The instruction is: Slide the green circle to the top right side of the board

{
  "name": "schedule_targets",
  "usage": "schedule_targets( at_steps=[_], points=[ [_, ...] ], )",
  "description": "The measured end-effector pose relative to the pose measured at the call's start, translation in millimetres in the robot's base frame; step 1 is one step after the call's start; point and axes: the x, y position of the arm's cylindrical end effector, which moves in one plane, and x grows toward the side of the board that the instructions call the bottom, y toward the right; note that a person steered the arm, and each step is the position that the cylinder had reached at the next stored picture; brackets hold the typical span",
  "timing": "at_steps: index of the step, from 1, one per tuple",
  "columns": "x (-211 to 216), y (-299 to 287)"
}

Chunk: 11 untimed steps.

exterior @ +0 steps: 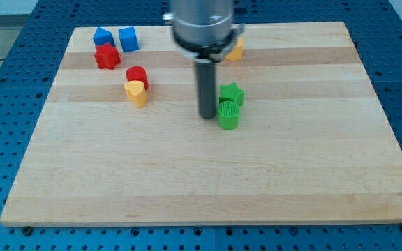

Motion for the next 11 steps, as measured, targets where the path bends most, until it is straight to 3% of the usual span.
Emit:
schedule_targets(
  at_steps=[1,2,3,4,6,9,11],
  points=[
    [38.9,52.7],
    [67.0,30.5],
    [87.6,52.4],
    [51.2,101.5],
    [-46.6,118.7],
    [-35.0,199.0],
    [-134.7,204.5]
  ],
)
